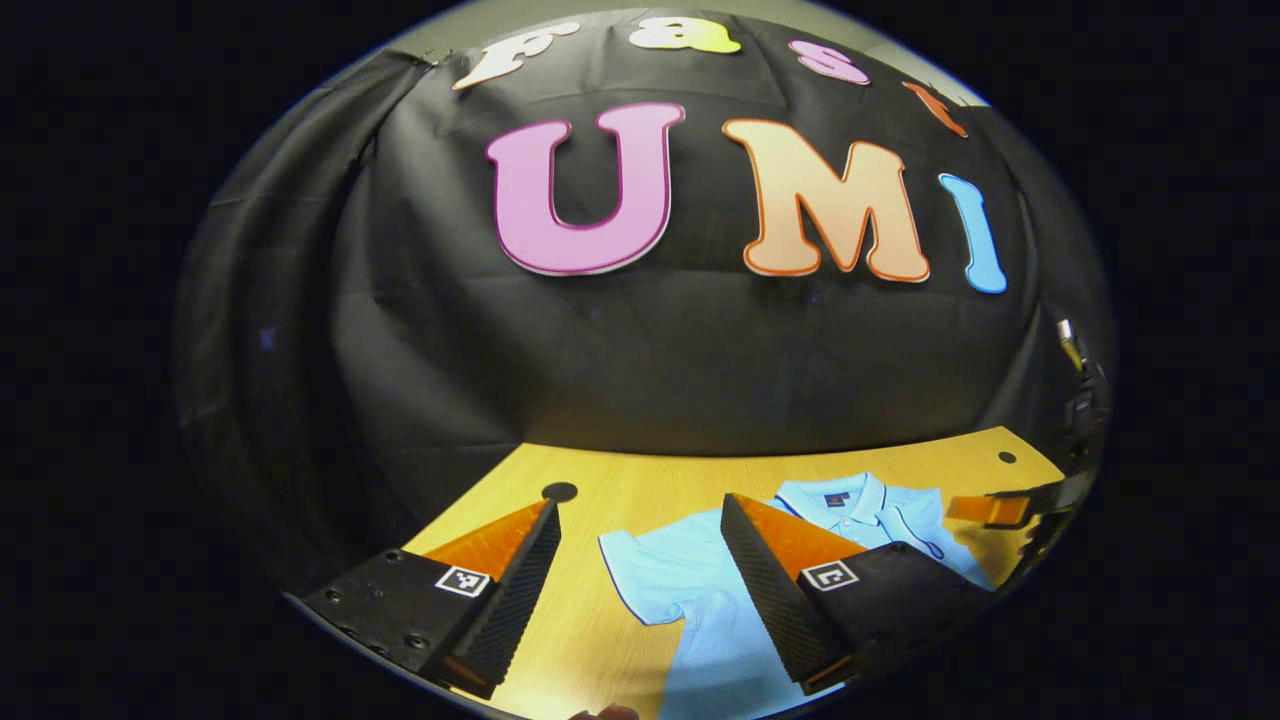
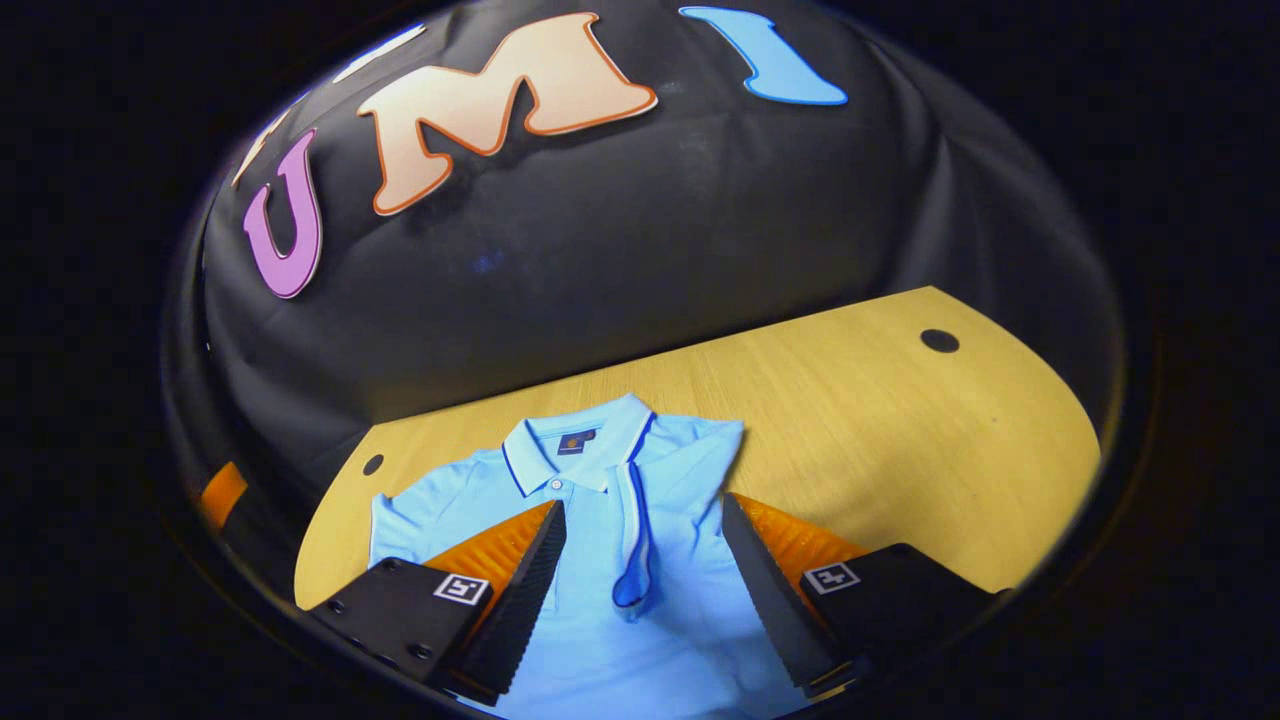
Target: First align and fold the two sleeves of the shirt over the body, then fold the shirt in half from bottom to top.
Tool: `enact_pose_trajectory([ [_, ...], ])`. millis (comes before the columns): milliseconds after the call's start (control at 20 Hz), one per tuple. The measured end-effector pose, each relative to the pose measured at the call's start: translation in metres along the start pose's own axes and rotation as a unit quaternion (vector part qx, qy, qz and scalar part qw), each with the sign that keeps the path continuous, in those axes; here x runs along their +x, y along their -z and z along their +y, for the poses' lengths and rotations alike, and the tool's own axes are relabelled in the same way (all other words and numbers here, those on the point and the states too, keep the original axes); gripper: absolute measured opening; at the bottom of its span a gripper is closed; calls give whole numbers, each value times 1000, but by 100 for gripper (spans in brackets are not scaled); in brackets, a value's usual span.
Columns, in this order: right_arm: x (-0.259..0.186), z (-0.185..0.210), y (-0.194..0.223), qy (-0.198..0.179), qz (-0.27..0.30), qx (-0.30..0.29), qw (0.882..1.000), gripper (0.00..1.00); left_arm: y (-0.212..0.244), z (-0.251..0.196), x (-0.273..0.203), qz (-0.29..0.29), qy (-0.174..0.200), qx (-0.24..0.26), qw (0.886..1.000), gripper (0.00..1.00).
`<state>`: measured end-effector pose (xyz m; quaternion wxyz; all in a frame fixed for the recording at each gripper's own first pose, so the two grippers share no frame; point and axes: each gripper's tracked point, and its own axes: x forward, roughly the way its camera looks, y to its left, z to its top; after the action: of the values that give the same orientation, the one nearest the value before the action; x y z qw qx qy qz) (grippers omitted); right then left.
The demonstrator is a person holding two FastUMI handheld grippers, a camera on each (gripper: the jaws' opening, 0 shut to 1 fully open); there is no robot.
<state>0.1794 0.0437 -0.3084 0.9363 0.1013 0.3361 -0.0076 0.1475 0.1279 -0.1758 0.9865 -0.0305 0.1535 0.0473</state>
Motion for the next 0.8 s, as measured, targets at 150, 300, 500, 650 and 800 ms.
enact_pose_trajectory([
  [150,-19,-33,4,28,-3,-34,999,98,32,0,29,42,6,-29,999,97],
  [300,-35,-60,16,49,7,-40,998,98,63,0,51,81,12,-43,996,97],
  [500,-53,-88,37,71,26,-33,997,98,100,4,80,130,1,-24,991,99],
  [650,-64,-96,46,79,31,-42,996,94,121,8,93,164,-5,-29,986,98],
  [800,-71,-95,48,78,33,-49,995,98,140,9,99,197,-8,-33,980,99],
])
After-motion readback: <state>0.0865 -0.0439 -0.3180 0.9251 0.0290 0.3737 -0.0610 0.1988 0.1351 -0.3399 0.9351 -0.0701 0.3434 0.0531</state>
